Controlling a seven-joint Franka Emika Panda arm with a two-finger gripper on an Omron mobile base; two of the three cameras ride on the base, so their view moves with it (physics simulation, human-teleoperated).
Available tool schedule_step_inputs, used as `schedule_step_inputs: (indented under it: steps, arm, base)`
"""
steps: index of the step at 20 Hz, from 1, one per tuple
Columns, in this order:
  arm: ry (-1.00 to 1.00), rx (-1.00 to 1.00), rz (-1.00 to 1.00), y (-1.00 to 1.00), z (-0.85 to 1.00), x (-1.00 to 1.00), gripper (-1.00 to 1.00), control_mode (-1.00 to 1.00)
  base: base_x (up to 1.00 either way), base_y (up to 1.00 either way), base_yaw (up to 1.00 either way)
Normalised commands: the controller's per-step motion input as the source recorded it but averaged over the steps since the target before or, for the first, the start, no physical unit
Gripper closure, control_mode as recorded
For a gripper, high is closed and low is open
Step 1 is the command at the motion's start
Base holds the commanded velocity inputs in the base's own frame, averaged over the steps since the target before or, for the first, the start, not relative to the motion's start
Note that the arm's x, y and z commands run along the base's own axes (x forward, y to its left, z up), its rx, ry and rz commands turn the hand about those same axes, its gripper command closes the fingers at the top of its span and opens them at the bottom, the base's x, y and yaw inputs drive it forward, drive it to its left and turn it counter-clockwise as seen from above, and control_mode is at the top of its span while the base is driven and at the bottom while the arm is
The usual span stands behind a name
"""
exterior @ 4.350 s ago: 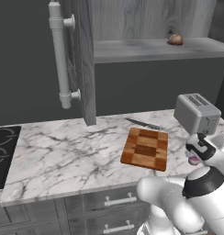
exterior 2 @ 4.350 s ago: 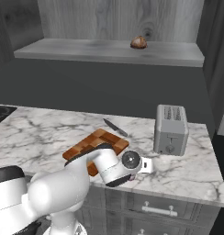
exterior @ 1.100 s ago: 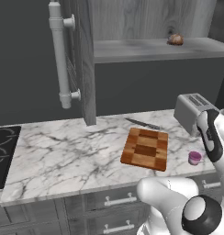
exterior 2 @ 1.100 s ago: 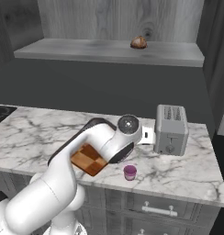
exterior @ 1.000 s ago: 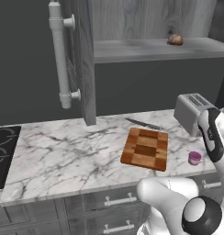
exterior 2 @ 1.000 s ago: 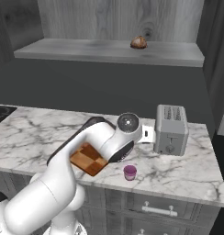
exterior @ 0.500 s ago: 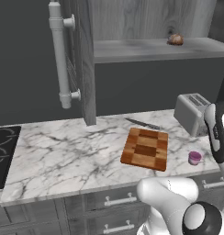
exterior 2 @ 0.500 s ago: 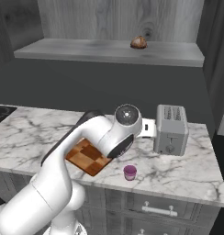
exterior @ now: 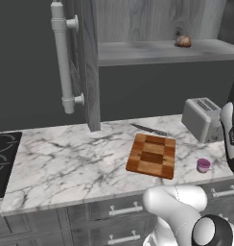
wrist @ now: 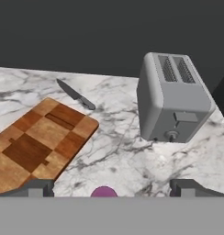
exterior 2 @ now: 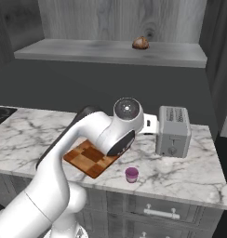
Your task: Pick the bread, place it on the cutting board, pick the jam, place it on the counter, and close the cabinet.
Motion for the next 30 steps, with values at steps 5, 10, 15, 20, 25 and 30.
schedule_step_inputs:
  steps: [5,10,15,20,25,30]
  arm:
    - [0.00,0.00,0.00,0.01,0.28,-0.07,-1.00,-1.00]
    - [0.00,0.00,0.00,0.01,0.28,-0.05,-1.00,-1.00]
    - [0.00,0.00,0.00,0.00,0.27,-0.04,-1.00,-1.00]
    - [0.00,0.00,0.00,0.05,0.26,-0.03,-1.00,-1.00]
    - [0.00,0.00,0.00,0.16,0.20,0.00,-1.00,-1.00]
    - [0.00,0.00,0.00,0.09,0.27,0.00,-1.00,-1.00]
  base:
    - [0.00,0.00,0.00]
    - [0.00,0.00,0.00]
    - [0.00,0.00,0.00]
    - [0.00,0.00,0.00]
    - [0.00,0.00,0.00]
    - [0.00,0.00,0.00]
